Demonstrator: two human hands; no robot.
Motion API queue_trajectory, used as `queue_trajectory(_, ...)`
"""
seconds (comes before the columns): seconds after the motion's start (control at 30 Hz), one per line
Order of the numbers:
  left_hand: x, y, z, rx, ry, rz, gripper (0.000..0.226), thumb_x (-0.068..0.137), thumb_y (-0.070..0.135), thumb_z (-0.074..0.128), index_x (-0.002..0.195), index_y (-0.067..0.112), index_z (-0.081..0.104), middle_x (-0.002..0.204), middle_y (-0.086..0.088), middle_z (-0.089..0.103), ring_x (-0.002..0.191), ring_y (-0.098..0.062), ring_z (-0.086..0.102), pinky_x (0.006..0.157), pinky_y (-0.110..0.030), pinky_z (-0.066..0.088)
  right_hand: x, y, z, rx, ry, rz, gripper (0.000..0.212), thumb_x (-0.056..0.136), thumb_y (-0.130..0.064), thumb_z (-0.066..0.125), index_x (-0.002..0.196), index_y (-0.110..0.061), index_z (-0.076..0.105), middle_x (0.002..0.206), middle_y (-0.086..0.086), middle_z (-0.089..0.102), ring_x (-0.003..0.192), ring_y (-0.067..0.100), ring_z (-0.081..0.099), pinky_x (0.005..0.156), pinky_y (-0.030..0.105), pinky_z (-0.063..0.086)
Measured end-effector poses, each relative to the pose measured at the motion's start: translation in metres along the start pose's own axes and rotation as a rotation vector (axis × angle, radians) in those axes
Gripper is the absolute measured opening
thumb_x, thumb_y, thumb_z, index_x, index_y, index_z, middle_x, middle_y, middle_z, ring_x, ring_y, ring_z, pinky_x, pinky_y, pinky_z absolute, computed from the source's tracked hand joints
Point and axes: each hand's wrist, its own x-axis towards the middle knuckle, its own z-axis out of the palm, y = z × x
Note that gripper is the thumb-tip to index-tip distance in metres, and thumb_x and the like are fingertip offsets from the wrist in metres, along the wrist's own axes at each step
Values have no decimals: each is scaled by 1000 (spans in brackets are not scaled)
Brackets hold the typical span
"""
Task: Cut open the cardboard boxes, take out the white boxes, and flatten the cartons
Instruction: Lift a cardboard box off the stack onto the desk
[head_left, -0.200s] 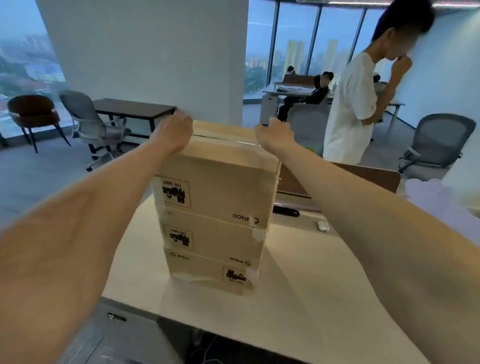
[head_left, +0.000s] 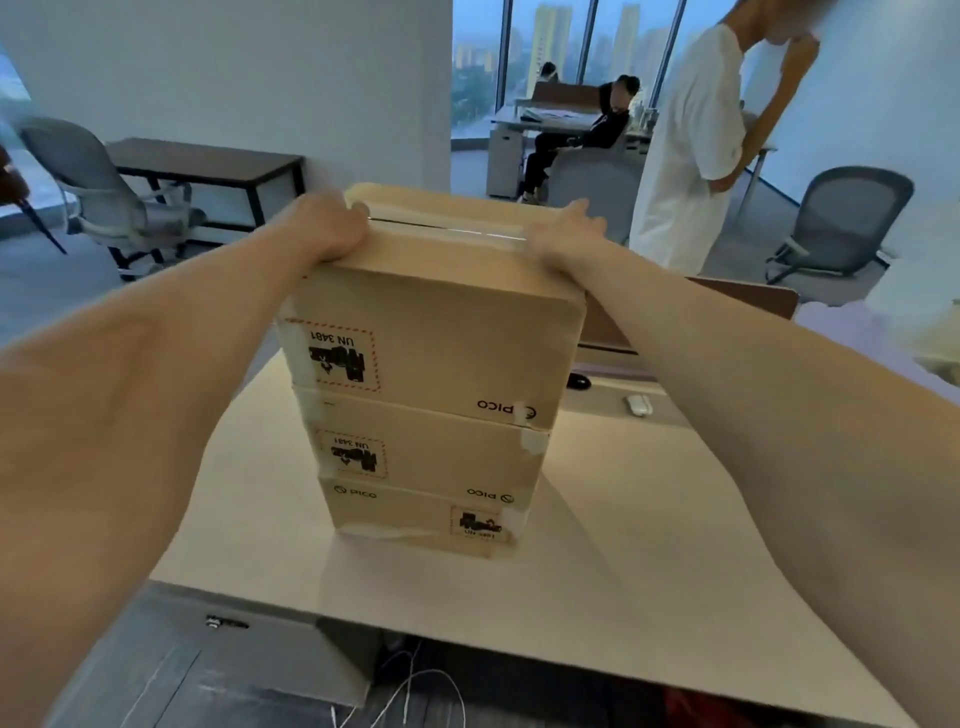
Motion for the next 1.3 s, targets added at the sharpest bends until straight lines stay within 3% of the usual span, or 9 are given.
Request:
queue_trajectory(0.13, 25, -7, -3, -2, -56, -84, 58, 102, 40, 30, 143, 1, 38, 146, -23, 42, 129, -39, 44, 108, -45, 37, 12, 4, -2, 40, -23, 38, 53, 100, -35, 43, 141, -1, 38, 137, 9, 46, 127, 32, 45, 104, 35, 37)
queue_trajectory(0.2, 26, -9, -2, 12, -54, -87, 59, 101, 42, 30, 143, 2, 39, 145, -22, 43, 129, -40, 44, 107, -47, 39, 14, 8, 0, 124, -65, 77, 58, 98, -42, 47, 138, -2, 40, 124, 5, 47, 120, 28, 50, 102, 33, 41)
queue_trajectory(0.43, 7, -1, -15, 45, -39, -76, 49, 96, 41, 43, 130, 5, 50, 131, -19, 53, 117, -38, 52, 90, -42, 44, -9, 9, -13, 210, -123, 63, 49, 100, -33, 44, 142, -8, 44, 144, 12, 47, 132, 28, 45, 109, 37, 37)
queue_trajectory(0.63, -29, 59, -31, 82, 47, 14, 34, 97, 33, 49, 115, 4, 53, 108, -15, 52, 92, -31, 48, 72, -35, 35, -29, 56, -49, 349, -70, 166, 61, 89, -39, 56, 140, -8, 42, 136, 11, 53, 115, 28, 57, 99, 39, 48)
queue_trajectory(0.73, -45, 108, -33, 60, 101, 98, 30, 94, 36, 52, 103, 7, 53, 117, -16, 58, 104, -36, 56, 77, -35, 41, -57, 87, -89, 416, -36, 156, 43, 102, -24, 41, 139, -1, 45, 141, 18, 48, 127, 34, 48, 107, 43, 40)
queue_trajectory(0.83, -62, 161, -22, 24, 78, 154, 41, 94, 36, 50, 121, 5, 52, 126, -20, 54, 116, -39, 52, 88, -40, 43, -77, 131, -134, 410, 46, 220, 43, 101, -32, 46, 136, -7, 45, 136, 10, 51, 119, 29, 53, 97, 39, 46)
queue_trajectory(1.0, -98, 256, 30, -61, -6, 259, 51, 96, 38, 47, 132, 1, 46, 132, -22, 51, 118, -40, 50, 89, -41, 41, -98, 220, -207, 361, 124, 287, 43, 102, -29, 43, 138, -7, 43, 137, 11, 50, 124, 29, 51, 105, 41, 42)
queue_trajectory(1.2, -128, 329, 100, -147, -87, 228, 55, 97, 41, 43, 135, 0, 43, 136, -22, 48, 121, -40, 49, 89, -40, 41, -86, 321, -240, 407, 176, 323, 53, 95, -30, 52, 140, -7, 36, 123, 8, 50, 105, 28, 54, 87, 40, 48)
queue_trajectory(1.3, -143, 341, 139, -142, -116, 161, 55, 97, 40, 40, 136, 1, 43, 138, -22, 48, 124, -40, 47, 93, -41, 41, -70, 367, -224, 376, 170, 313, 64, 83, -41, 56, 136, -9, 40, 126, 9, 47, 111, 27, 50, 98, 41, 45)
